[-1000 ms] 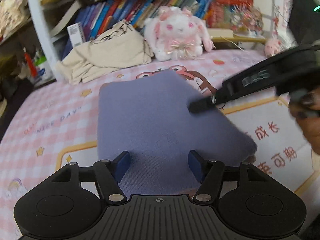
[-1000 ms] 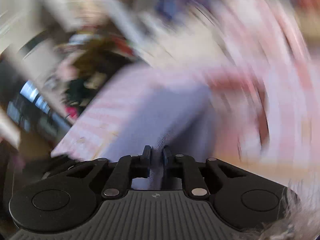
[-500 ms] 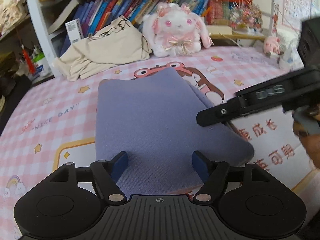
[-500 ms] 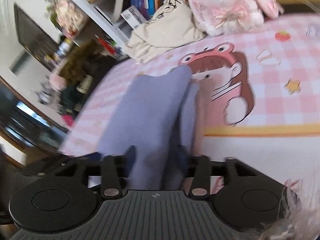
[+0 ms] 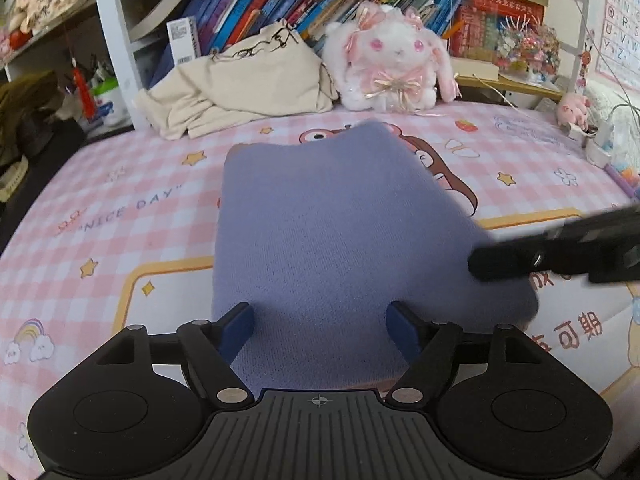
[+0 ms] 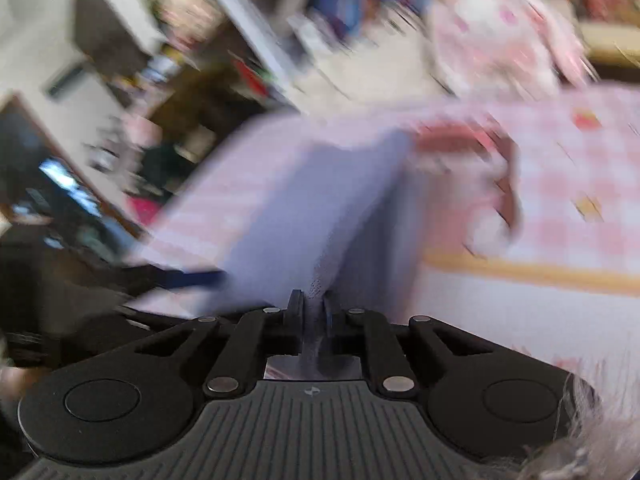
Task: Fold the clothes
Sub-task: 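Lift the sweater with both grippers and fold it in half over itself, then open and regrasp the folded sweater with the left gripper while the right holds it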
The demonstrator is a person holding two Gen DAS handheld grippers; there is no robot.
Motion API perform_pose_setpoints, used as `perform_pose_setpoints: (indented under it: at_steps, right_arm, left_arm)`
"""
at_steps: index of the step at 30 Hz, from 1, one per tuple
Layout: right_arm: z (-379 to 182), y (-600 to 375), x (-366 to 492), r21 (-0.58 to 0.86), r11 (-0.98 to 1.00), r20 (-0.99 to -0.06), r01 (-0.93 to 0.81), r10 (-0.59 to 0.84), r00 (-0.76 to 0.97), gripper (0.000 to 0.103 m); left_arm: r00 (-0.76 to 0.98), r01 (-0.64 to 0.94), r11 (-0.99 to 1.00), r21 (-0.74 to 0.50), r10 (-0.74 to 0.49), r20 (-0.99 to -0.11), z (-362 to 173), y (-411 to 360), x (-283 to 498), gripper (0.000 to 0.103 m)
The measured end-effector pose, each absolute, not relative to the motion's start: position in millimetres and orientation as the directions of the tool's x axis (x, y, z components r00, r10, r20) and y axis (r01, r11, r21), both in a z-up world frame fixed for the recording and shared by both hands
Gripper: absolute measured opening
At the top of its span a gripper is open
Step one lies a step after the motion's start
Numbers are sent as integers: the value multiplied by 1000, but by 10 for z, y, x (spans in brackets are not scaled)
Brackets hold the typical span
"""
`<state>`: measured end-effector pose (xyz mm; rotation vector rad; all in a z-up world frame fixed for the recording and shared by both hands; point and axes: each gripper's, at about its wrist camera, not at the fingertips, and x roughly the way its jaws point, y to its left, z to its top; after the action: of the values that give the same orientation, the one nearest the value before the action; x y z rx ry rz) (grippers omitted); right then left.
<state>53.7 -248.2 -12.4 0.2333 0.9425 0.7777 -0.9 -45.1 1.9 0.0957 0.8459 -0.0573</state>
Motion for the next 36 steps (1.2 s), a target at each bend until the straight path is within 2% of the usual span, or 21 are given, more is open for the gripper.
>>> perform_pose_setpoints:
  at_steps: [3,10,13,14,16,19,30,36]
  right_arm:
    - [-285,-2576,620,580,700,-641,-415,707,297,10]
    - [-210,-2578,545,537,704,-642,-465,699,315,16]
    - [-174,-2623,518,528,704,-636,-476,699,328,28]
    - [-147,-2635,507,516,710,-637,-480,692,339,42]
    - [-101,-2658,486,487,726,-643,-485,674,364,54]
    - [-85,-2714,481,476,741,-652,-474,659,376,60]
    - [-120,-2792,469,494,752,-681,-435,647,344,69]
    - [-130,-2755,427,488,772,-702,-408,624,342,73]
  left_arm:
    - [661,106,988,113,15,-751,2,-535,-25,77]
    - [674,32,994,101,53,-737,131,-496,-45,81]
    - [697,-24,997,77,72,-713,221,-437,-94,86]
    - [703,-43,997,67,78,-707,247,-420,-111,86]
    - [708,-72,996,51,87,-701,277,-386,-135,87]
    - [705,-97,995,34,93,-703,283,-370,-171,90]
    - [684,-101,995,15,80,-725,238,-414,-240,91]
    - [675,-92,995,-36,36,-737,210,-307,-207,91]
